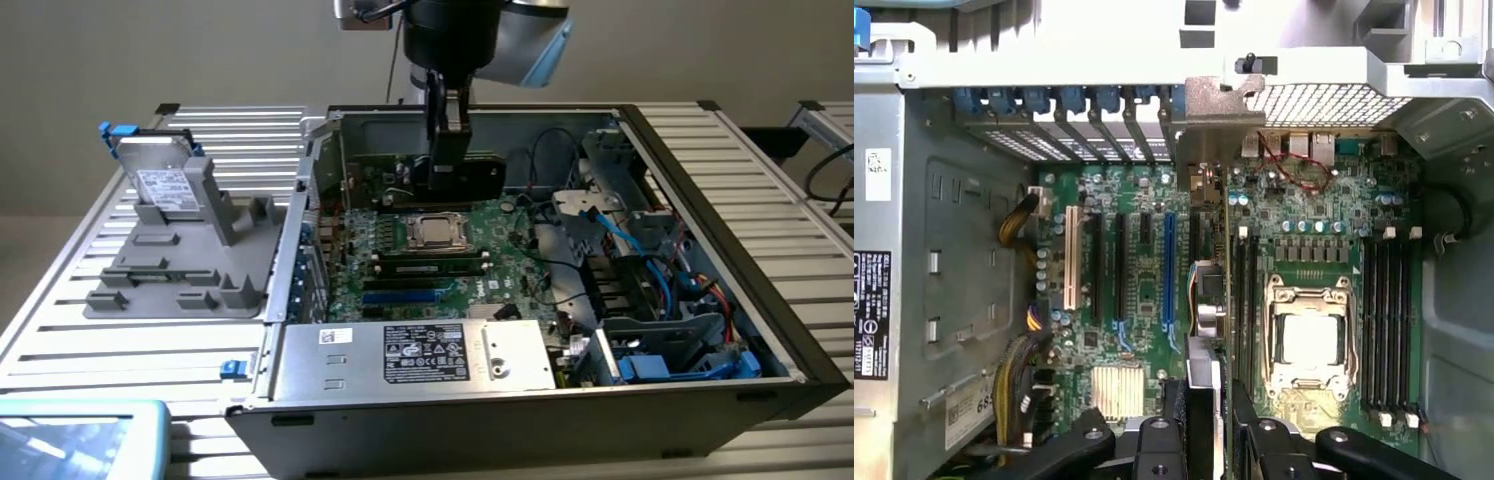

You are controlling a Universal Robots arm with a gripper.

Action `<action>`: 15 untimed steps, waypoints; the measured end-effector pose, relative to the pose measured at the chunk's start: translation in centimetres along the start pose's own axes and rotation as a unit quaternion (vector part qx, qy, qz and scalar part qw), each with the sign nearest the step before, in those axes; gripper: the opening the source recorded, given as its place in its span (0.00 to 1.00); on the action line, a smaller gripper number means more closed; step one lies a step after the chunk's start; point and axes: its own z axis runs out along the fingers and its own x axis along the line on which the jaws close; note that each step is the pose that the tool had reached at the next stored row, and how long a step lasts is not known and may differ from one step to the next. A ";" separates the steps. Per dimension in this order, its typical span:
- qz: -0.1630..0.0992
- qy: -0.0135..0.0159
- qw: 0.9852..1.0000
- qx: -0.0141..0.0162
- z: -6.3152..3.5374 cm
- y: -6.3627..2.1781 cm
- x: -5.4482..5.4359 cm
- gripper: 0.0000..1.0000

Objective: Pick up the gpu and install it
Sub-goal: 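Insert the gpu into the slot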

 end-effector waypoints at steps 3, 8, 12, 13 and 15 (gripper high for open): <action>0.000 -0.001 1.000 0.002 0.41 0.69 0.1 0.28; 0.000 -0.001 1.000 0.002 1.01 1.23 0.4 0.28; 0.000 -0.001 1.000 0.002 1.69 1.25 0.7 0.28; 0.000 -0.001 1.000 0.002 1.88 1.25 0.7 0.28; 0.000 -0.002 1.000 0.002 2.26 1.28 0.8 0.28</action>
